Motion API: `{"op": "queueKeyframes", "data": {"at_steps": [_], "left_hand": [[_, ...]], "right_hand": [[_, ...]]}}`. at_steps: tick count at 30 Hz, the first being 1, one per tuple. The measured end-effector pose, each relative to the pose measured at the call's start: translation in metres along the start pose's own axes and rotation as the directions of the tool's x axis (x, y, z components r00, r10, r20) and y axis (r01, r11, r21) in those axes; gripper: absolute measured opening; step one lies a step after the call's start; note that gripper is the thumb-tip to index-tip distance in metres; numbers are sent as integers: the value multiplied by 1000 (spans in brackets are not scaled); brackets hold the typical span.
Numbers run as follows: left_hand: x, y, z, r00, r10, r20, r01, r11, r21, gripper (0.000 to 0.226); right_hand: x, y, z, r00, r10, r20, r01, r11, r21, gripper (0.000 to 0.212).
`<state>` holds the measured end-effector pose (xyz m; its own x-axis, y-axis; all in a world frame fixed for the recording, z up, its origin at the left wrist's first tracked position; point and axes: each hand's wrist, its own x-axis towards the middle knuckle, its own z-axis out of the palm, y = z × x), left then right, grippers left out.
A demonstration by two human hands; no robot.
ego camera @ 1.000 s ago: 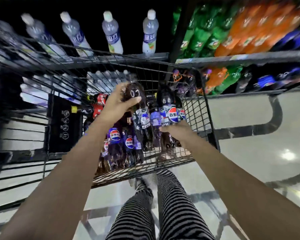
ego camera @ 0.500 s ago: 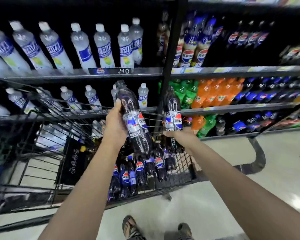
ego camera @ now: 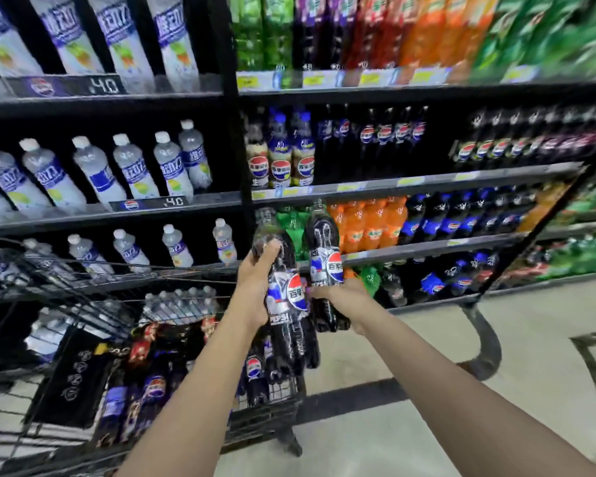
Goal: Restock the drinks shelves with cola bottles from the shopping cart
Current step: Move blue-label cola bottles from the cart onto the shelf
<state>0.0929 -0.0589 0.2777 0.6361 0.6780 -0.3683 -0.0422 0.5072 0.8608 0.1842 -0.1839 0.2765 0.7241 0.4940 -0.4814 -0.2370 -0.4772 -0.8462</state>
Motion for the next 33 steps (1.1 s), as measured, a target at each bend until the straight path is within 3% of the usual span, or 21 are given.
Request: {"op": "queueKeyframes", "data": {"at_steps": [1,3,6,10,11,14,17,19,22,26,29,33], "left_hand": [[-1,-10,15,999,33,2,-33,999,-17,64],[-2,-24,41,998,55,16,-54,998,-38,73],[3,-36,71,999,39,10,-39,998,-46,97],[21,-29,103,997,74,18,-73,997,-40,36],[26,-24,112,995,93,18,-93,995,-19,29],[55,-14,136,988,155,18,-156,986,59,48],[99,-7,158,984,177,2,-177,978,114,51],[129,-1,174,987,159,-6,-157,978,138,60],[172,6,198,984,165,-68,-154,979,135,57],[221,7,223,973,190,-130,-179,979,96,77],[253,8,234,970,161,-183,-149,986,75,45],[290,12,255,953,201,-225,-179,977,114,39]], "right_hand": [[1,3,-16,1000,-2,7,2,1000,-15,28],[6,9,-47,1000,-12,-11,12,997,-72,19],[18,10,-85,999,-29,-46,24,995,-102,22],[48,-2,-124,999,-25,-44,22,996,-81,26],[56,-7,-131,998,-32,-51,29,998,-63,31],[89,-25,-147,998,-35,-48,35,999,12,45],[121,-46,-162,1000,-20,-2,21,999,49,35],[144,-56,-171,1000,-18,3,18,999,26,40],[178,-70,-182,1000,-25,-12,25,999,32,36],[223,-80,-192,999,-11,-36,14,997,80,32],[254,-84,-200,999,5,-38,-2,997,82,25],[298,-95,-216,1000,-23,-1,23,999,49,47]]}}
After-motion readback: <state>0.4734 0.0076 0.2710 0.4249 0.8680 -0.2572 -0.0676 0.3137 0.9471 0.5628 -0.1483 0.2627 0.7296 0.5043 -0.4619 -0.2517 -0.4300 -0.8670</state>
